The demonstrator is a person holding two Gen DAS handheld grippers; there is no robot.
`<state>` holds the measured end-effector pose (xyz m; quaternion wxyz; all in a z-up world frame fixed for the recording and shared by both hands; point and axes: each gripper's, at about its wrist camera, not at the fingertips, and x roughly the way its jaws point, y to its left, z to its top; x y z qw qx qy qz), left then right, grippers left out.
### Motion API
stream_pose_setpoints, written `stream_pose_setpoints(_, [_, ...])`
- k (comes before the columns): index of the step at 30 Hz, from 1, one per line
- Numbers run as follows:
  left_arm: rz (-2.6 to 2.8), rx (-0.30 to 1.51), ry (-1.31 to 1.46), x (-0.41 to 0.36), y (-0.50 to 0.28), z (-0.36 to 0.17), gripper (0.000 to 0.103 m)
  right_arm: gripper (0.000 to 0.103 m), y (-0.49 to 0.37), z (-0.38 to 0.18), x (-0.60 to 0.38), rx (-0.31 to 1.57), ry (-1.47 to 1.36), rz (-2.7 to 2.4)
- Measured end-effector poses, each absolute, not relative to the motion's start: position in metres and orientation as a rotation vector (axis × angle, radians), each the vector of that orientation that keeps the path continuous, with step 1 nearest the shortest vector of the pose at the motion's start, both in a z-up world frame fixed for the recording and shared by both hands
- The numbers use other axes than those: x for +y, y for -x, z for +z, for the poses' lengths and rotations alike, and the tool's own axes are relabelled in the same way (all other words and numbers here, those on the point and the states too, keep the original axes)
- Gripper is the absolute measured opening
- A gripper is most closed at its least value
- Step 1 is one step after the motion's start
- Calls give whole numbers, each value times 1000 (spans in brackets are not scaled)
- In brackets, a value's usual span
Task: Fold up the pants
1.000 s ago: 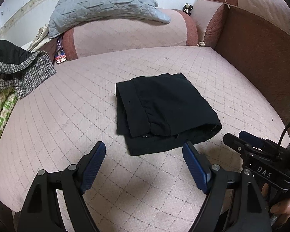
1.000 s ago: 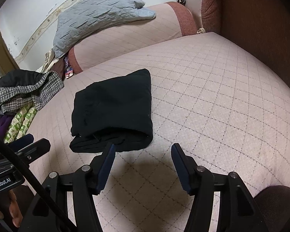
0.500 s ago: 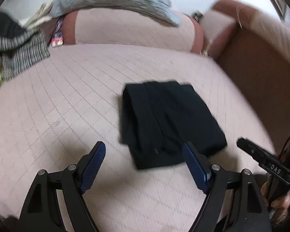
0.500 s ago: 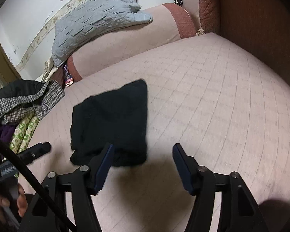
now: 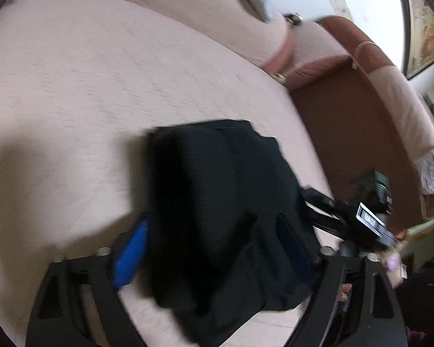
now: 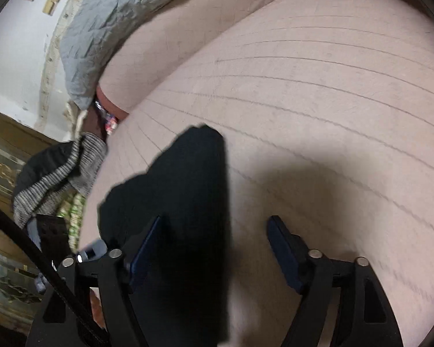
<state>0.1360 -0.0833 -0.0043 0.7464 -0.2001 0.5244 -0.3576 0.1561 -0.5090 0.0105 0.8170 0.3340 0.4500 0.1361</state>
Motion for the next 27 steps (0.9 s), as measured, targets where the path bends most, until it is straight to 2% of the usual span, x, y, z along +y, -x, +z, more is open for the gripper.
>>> stream_pose_setpoints(1, [-807, 1138, 458, -90, -139, -6, 103, 94, -163, 9, -509, 950, -721, 320])
stream_pose_setpoints(2, [-807, 1129, 462, -96, -141, -8, 103, 96, -173, 8, -508, 942, -729, 361])
stream_pose_setpoints(5, [-765, 1121, 440, -112, -144, -6, 103, 93, -191, 4, -496, 945, -717, 389])
stream_pose_setpoints(6, [-744, 1121, 428, -116, -143, -4, 101, 76, -192, 4, -489, 948, -699, 404])
stream_pose_setpoints(8, [-692, 1124, 408, -118, -140, 0, 70, 58, -195, 1, -468, 1002, -654, 417])
stream_pose_setpoints(9, [-669, 1124, 396, -116, -139, 2, 63, 46, -193, 7, -459, 996, -601, 376])
stream_pose_setpoints(10, [-670, 1123, 399, -112, -138, 4, 47, 40, -191, 12, -453, 994, -573, 376])
stream_pose_setpoints(11, [-679, 1125, 413, -107, -137, 7, 40, 34, -189, 18, -450, 986, -565, 380])
stream_pose_setpoints(15, [-697, 1103, 464, -91, -132, 25, 40, 27, -177, 49, -438, 927, -564, 418])
stream_pose_setpoints(21, [-665, 1034, 482, -72, -140, 56, 40, 26, -177, 99, -404, 846, -510, 474])
stream_pose_setpoints(27, [-572, 1052, 486, -56, -179, 50, 41, 25, -220, 92, -385, 882, -428, 424])
